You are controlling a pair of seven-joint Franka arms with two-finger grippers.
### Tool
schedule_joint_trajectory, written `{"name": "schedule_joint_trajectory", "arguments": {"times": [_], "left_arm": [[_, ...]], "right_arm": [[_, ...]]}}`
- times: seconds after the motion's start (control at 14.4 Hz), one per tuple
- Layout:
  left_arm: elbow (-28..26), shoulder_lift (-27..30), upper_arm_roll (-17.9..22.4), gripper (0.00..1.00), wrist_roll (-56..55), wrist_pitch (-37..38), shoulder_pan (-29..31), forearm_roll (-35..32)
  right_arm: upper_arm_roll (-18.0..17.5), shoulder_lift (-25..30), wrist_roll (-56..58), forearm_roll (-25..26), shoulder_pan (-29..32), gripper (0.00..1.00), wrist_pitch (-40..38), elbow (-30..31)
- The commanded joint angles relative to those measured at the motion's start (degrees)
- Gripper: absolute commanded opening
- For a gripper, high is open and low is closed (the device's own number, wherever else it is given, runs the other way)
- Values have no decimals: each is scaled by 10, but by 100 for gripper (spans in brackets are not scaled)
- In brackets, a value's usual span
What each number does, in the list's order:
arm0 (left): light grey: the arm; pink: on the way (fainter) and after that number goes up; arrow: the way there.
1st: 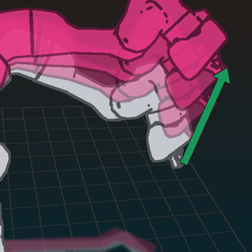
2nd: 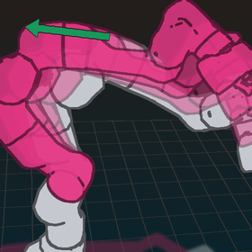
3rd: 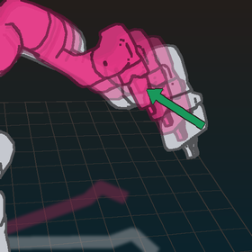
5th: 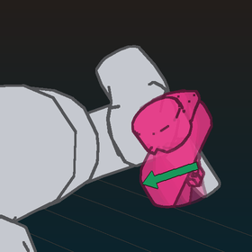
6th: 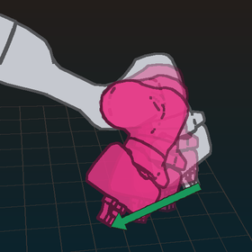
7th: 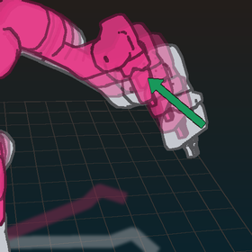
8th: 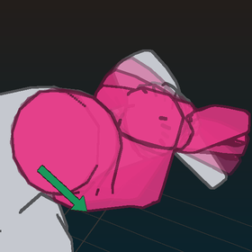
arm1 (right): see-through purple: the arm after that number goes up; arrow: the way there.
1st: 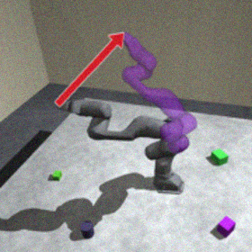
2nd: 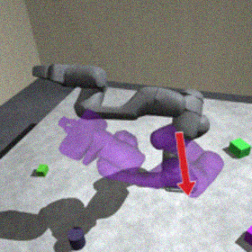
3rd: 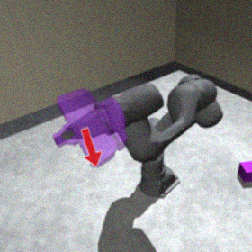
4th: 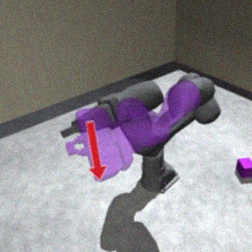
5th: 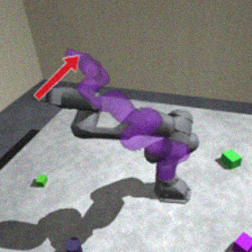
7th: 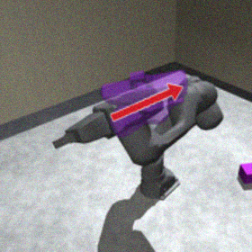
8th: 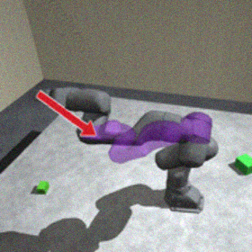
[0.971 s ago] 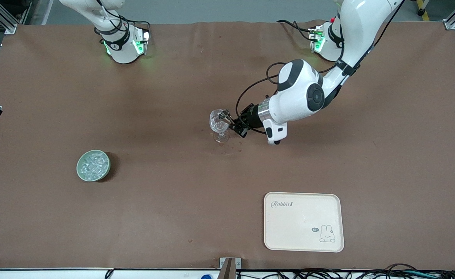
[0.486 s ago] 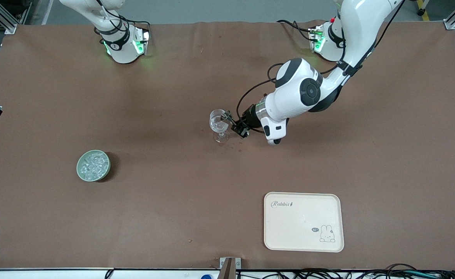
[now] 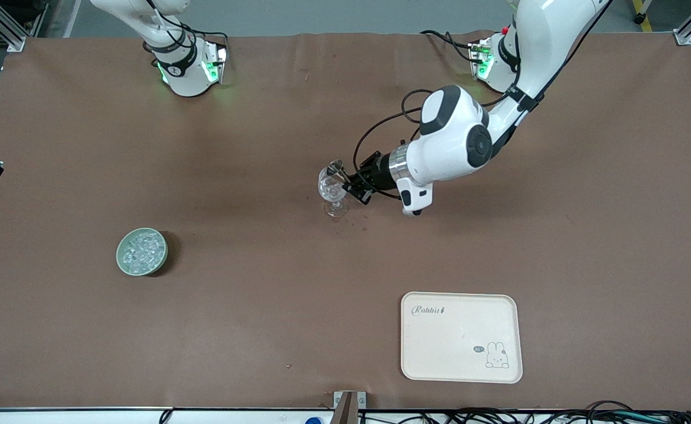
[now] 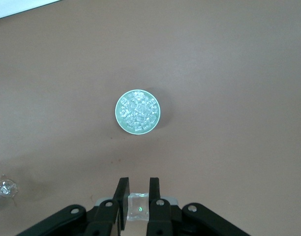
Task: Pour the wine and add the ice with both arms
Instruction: 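Tilt the jigger with the left gripper to pour into the glass, then move the jigger toward the tray while the right gripper brings ice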
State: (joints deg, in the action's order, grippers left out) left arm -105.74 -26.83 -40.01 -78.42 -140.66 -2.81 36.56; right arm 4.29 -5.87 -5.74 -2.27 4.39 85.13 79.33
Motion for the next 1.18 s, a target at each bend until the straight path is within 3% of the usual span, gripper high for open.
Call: {"name": "schedule_joint_trajectory", "arguments": {"times": [0.0, 0.35, 0.76, 0.9, 1.11], "left_arm": [[-16, 41, 43, 1, 65, 22, 4, 124], [-9, 42, 139, 1, 147, 69, 1, 240], [2, 18, 290, 1, 270, 133, -4, 393], [39, -21, 345, 1, 284, 179, -4, 416], [105, -91, 385, 1, 287, 196, -2, 475]], "right_arm": [[-7, 19, -4, -11, -3, 0, 2, 22], [-27, 15, -66, -12, -25, 0, 9, 23], [-148, -32, -296, -30, -38, 0, 71, 23], [-168, -47, -362, -31, -66, 0, 83, 23], [-219, -75, -455, -28, -93, 0, 112, 23]]}}
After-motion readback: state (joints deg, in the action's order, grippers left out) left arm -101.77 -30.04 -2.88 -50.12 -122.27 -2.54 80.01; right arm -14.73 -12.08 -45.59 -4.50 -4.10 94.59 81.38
